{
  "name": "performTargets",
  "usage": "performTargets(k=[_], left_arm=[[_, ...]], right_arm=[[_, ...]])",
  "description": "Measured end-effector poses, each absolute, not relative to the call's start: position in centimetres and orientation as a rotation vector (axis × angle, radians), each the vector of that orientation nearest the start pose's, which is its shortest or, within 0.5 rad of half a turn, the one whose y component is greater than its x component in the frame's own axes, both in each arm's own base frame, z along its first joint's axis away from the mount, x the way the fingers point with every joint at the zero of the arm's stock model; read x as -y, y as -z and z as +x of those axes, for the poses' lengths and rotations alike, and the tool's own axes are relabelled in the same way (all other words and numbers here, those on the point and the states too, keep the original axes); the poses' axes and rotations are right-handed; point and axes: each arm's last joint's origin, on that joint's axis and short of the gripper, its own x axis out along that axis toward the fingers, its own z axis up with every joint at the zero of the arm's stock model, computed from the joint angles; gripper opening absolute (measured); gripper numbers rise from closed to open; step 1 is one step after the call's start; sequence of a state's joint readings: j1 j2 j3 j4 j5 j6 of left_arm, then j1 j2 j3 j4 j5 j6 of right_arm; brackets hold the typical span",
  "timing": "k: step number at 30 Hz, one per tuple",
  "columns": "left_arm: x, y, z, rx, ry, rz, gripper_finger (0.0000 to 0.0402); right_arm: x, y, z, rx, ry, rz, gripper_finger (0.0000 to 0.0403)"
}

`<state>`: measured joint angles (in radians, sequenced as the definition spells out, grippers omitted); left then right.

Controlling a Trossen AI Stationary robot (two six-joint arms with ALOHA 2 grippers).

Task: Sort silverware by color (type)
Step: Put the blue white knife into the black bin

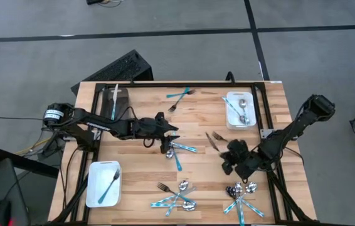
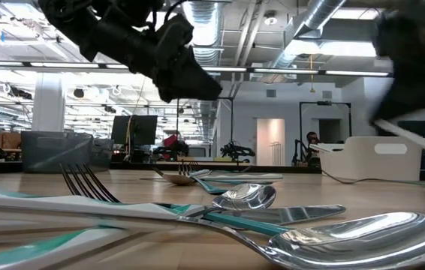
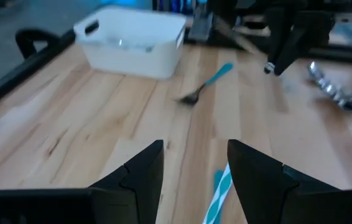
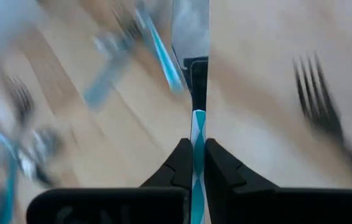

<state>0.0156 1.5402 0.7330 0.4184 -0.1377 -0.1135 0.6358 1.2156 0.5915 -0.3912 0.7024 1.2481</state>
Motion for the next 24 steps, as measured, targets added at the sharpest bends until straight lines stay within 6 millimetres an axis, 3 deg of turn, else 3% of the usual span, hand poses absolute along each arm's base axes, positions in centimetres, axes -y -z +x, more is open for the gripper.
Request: performTargets(k=[4, 7, 14, 24], left_arm=[[-0.3, -20.5, 31.7, -0.28, -0.147, -0.077, 0.0164], [0.0, -21.0, 32.2, -0.189, -0.132, -0.077, 0.0165], [0.0, -21.6, 33.2, -0.054, -0.139, -0.076, 0.0165], [0.0, -22.1, 33.9, -0.01, -0.141, -0.031, 0.0165]], right_arm=[[-10.2, -19.9, 20.1, -0.299, 0.582, 0.442, 0.0039], [-9.4, -20.3, 21.9, -0.172, 0.672, 0.357, 0.0039], [-8.5, -19.6, 25.7, -0.091, 0.715, 0.17, 0.004], [-9.6, -19.9, 31.3, -0.123, 0.779, -0.066, 0.0041]])
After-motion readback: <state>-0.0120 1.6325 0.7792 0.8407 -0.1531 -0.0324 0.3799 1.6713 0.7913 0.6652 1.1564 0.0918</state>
